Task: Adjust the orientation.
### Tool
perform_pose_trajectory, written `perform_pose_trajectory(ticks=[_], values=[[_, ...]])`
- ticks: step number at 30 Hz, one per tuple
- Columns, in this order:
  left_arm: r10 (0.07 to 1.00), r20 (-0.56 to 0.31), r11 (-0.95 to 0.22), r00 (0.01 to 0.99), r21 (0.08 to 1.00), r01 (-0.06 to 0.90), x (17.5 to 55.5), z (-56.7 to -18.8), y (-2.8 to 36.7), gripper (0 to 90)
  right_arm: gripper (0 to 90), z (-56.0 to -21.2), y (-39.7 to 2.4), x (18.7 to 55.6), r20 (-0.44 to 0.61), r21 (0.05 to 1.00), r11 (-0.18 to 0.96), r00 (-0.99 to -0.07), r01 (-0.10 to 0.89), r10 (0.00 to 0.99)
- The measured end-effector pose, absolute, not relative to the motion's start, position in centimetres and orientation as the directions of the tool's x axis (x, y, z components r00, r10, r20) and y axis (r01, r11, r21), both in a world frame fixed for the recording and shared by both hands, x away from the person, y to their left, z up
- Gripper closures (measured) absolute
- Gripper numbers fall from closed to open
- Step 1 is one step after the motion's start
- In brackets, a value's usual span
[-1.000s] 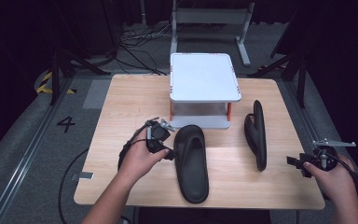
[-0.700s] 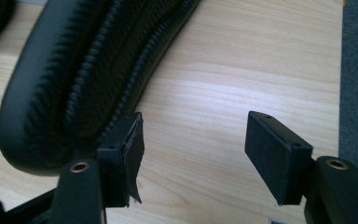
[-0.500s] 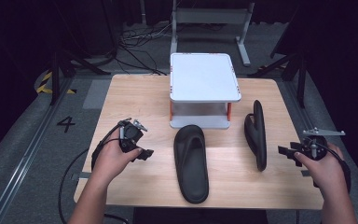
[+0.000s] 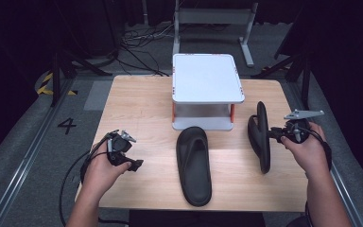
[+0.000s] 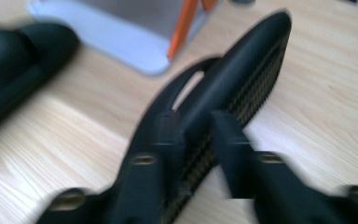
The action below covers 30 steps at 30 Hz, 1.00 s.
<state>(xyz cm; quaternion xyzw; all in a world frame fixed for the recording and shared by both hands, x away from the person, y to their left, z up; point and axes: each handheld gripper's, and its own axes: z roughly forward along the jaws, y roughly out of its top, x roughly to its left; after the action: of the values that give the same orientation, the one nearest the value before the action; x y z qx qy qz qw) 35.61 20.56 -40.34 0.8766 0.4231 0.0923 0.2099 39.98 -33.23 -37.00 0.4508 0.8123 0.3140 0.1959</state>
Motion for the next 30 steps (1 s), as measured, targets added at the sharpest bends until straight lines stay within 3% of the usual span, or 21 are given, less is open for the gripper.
perform_pose_trajectory(ticks=[3, 7, 17, 30], values=[[0.793, -0.019, -0.541, 0.608, 0.436, 0.719, 34.9, -40.6, 21.2, 23.6, 89.5, -36.9, -32.6, 40.5, -0.071, 0.697, 0.42, -0.528, 0.581, 0.846], [0.809, -0.02, -0.521, 0.587, 0.435, 0.734, 34.1, -40.8, 22.0, 24.7, 90.0, -36.5, -31.5, 41.2, -0.096, 0.719, 0.439, -0.549, 0.538, 0.83], [0.823, -0.021, -0.504, 0.568, 0.434, 0.747, 33.8, -40.8, 22.6, 25.6, 90.0, -37.7, -30.4, 41.9, -0.104, 0.673, 0.484, -0.577, 0.559, 0.81], [0.784, -0.018, -0.529, 0.621, 0.503, 0.683, 36.4, -39.8, 20.3, 30.3, 90.0, -37.9, -36.0, 39.4, -0.103, 0.694, 0.373, -0.428, 0.615, 0.898]])
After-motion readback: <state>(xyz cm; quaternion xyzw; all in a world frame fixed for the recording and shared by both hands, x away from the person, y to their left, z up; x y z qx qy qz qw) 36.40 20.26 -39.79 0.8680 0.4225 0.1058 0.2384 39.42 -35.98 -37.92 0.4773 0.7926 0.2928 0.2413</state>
